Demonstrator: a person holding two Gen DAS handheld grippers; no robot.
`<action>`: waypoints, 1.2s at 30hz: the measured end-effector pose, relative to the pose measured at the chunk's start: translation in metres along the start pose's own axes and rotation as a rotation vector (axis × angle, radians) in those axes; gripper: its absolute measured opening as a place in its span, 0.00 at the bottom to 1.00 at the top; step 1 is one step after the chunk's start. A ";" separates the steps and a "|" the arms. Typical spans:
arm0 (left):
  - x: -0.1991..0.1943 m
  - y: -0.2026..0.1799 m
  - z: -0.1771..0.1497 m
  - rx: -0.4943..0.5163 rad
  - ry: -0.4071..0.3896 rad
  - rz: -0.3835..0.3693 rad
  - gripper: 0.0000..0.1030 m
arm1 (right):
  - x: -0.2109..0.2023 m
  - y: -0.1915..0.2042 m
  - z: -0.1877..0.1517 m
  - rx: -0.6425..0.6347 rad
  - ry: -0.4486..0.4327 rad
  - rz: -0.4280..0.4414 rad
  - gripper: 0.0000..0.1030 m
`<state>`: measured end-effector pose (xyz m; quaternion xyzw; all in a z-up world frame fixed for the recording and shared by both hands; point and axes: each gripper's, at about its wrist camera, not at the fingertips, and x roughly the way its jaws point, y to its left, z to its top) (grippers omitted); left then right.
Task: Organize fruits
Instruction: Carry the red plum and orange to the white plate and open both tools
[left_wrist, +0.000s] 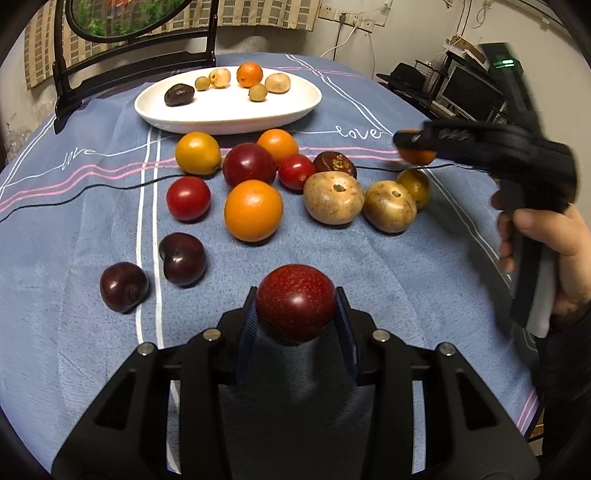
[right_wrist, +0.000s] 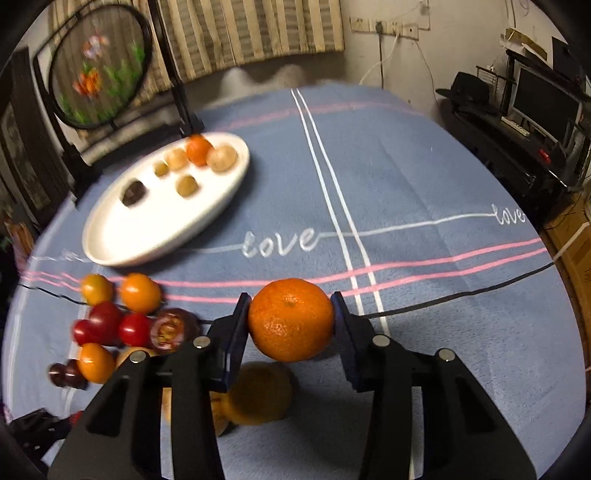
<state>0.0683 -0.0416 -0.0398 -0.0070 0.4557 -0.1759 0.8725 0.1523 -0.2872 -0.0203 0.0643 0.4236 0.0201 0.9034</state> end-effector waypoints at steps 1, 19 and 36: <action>-0.001 -0.001 0.000 0.001 -0.001 0.002 0.39 | -0.006 0.000 0.000 0.000 -0.014 0.011 0.42; -0.044 0.016 0.032 0.040 -0.091 0.084 0.39 | -0.067 0.018 -0.008 -0.101 -0.100 0.100 0.43; -0.038 0.069 0.151 -0.012 -0.143 0.066 0.39 | -0.040 0.089 0.061 -0.251 -0.133 0.130 0.43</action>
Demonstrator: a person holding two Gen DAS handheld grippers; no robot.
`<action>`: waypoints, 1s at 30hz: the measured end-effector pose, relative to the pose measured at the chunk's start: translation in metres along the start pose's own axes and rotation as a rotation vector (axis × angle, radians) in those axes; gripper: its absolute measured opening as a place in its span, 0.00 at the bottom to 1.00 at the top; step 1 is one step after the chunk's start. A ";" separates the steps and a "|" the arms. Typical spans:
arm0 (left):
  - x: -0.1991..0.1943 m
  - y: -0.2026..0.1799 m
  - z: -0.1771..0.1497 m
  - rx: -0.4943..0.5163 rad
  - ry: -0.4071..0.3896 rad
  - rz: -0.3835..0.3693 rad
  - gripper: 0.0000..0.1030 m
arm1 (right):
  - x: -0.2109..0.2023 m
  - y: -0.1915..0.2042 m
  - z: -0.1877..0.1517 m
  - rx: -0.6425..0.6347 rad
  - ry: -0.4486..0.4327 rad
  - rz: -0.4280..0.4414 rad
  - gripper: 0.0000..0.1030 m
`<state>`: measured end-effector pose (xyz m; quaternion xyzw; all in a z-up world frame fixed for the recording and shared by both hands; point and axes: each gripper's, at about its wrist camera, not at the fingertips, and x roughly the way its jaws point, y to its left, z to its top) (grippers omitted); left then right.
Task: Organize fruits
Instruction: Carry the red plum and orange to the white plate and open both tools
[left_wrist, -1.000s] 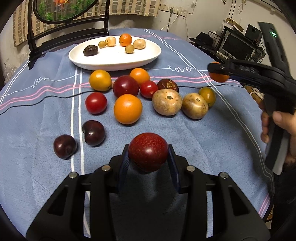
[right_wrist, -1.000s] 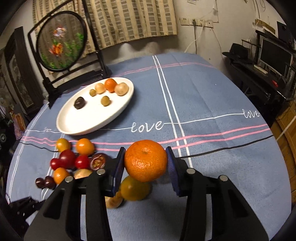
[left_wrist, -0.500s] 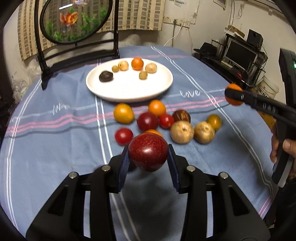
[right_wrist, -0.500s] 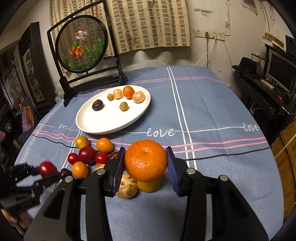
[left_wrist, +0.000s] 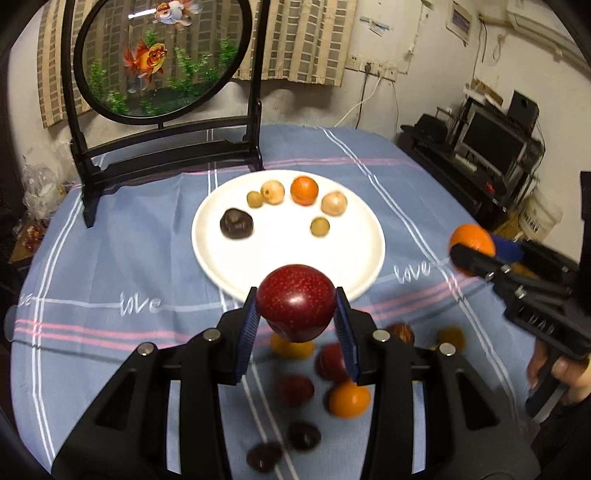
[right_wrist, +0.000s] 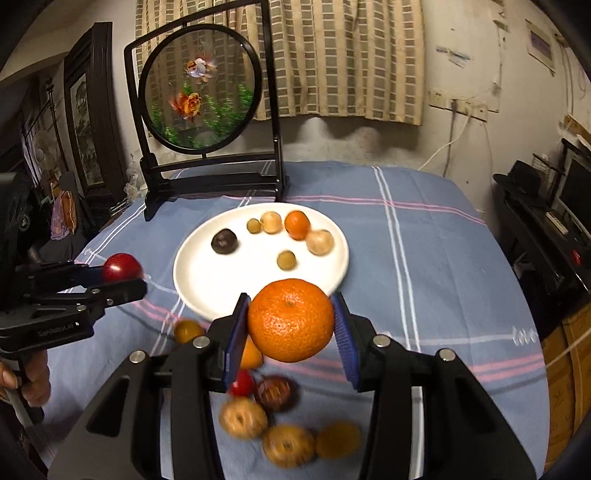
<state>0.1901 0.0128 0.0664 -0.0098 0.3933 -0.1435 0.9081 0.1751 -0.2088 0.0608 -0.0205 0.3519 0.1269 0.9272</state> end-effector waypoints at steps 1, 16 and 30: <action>0.006 0.003 0.005 -0.005 0.002 0.012 0.39 | 0.006 0.001 0.003 -0.004 0.005 -0.002 0.43; 0.132 0.052 0.032 -0.041 0.153 0.084 0.39 | 0.147 -0.003 0.025 -0.073 0.201 -0.103 0.43; 0.181 0.076 0.064 -0.114 0.174 0.142 0.40 | 0.196 -0.014 0.038 -0.067 0.213 -0.136 0.50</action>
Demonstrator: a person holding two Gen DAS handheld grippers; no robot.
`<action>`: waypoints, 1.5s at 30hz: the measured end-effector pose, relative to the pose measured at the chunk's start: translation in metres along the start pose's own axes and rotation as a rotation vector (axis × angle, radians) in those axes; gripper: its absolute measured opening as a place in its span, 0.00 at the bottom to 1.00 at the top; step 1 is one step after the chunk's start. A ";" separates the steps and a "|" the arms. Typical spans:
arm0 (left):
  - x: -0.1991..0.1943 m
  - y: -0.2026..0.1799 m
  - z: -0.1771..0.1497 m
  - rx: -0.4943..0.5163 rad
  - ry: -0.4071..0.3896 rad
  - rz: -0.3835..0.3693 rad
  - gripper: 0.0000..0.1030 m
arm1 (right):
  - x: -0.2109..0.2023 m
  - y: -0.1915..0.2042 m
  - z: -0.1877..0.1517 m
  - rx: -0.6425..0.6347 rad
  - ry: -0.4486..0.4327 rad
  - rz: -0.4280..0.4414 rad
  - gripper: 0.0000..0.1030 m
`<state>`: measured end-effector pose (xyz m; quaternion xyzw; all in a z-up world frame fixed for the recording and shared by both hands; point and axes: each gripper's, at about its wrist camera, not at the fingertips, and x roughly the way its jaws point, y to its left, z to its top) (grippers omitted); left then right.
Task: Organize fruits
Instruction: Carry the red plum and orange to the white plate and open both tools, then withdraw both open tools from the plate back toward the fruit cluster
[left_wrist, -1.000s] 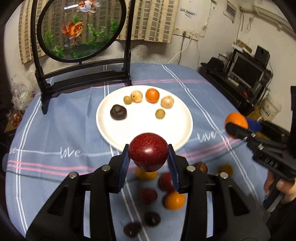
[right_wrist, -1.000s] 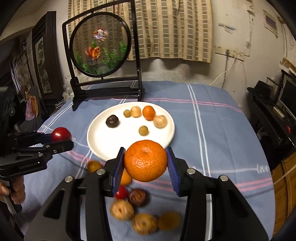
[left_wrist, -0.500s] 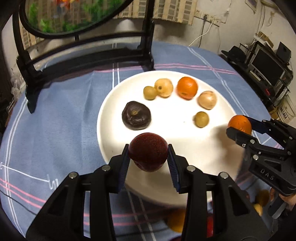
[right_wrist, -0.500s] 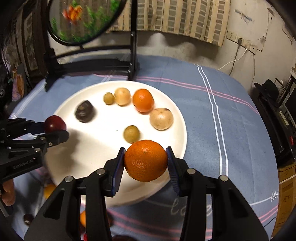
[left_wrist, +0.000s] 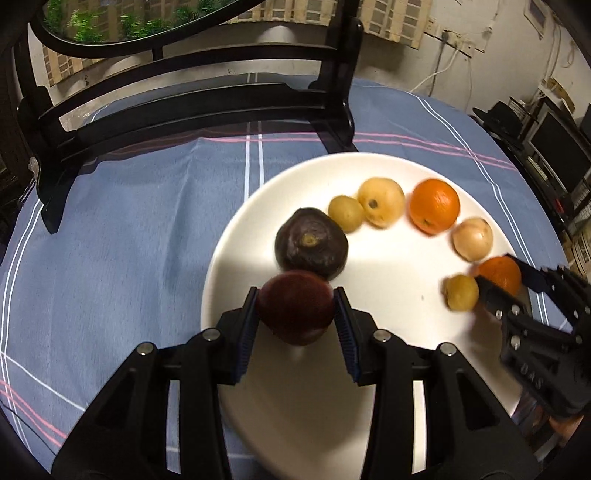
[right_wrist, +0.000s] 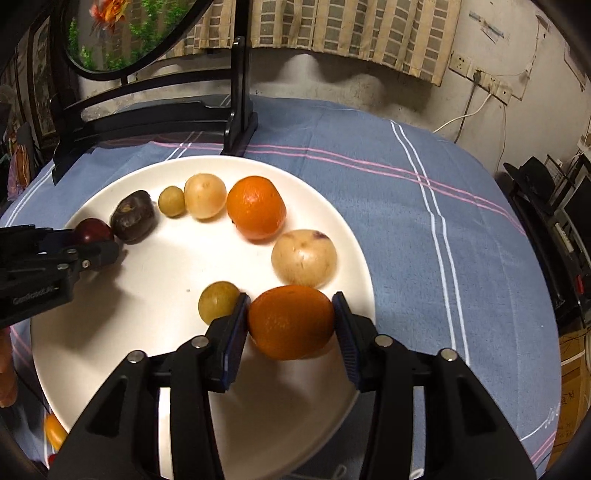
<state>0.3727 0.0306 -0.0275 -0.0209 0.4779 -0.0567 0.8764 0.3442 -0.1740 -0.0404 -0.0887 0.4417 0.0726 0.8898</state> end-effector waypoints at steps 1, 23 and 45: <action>0.000 0.000 0.002 -0.003 -0.005 -0.002 0.43 | 0.001 -0.001 0.001 0.006 0.005 0.000 0.56; -0.136 -0.029 -0.053 0.045 -0.203 -0.056 0.81 | -0.137 -0.024 -0.047 0.107 -0.184 0.069 0.62; -0.210 -0.042 -0.211 0.060 -0.295 0.038 0.93 | -0.211 -0.027 -0.206 0.193 -0.157 0.092 0.62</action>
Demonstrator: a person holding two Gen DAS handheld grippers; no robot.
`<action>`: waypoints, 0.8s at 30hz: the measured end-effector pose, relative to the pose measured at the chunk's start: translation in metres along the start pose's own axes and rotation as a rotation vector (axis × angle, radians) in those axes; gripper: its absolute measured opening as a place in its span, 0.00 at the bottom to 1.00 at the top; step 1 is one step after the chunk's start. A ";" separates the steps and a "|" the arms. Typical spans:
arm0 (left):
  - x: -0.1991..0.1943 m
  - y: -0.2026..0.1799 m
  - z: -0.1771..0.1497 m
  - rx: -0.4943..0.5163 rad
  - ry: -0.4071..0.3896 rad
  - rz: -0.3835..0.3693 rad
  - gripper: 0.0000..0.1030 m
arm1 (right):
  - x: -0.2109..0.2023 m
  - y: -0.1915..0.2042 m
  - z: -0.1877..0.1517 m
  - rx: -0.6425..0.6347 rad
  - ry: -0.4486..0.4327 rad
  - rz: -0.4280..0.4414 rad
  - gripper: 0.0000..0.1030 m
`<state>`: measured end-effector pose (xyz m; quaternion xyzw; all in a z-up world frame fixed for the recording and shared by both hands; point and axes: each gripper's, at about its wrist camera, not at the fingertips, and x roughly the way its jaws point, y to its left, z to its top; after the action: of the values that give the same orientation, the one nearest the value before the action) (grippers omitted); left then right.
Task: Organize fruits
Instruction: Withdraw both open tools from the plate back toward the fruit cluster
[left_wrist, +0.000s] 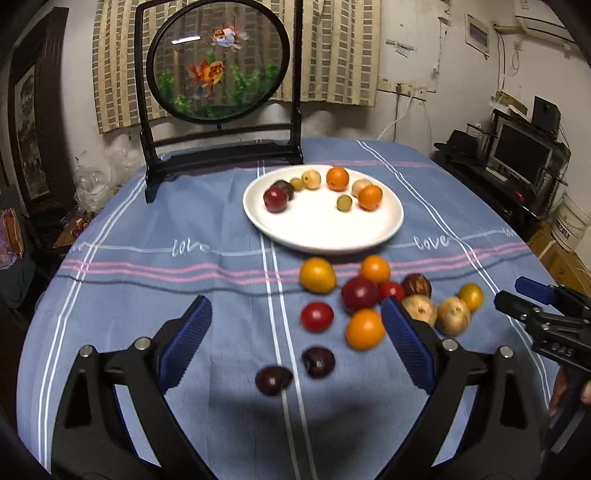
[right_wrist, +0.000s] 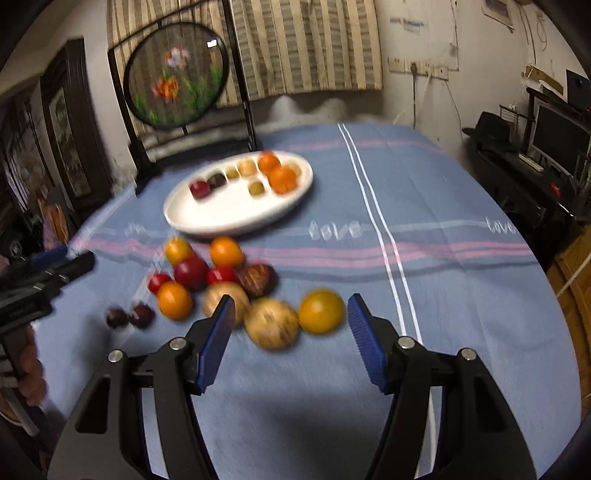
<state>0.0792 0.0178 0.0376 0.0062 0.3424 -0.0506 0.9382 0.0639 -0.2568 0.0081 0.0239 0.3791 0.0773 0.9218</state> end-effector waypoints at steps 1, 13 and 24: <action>0.000 0.000 -0.003 -0.004 0.012 -0.005 0.94 | 0.001 -0.002 -0.004 -0.001 0.011 -0.007 0.62; 0.021 0.017 -0.040 0.005 0.102 0.000 0.94 | 0.011 -0.001 -0.032 0.024 0.077 0.037 0.62; 0.039 0.025 -0.051 0.023 0.177 -0.105 0.94 | 0.019 0.012 -0.031 0.015 0.089 0.083 0.62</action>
<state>0.0781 0.0414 -0.0270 0.0037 0.4231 -0.1028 0.9002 0.0537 -0.2422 -0.0258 0.0430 0.4188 0.1137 0.8999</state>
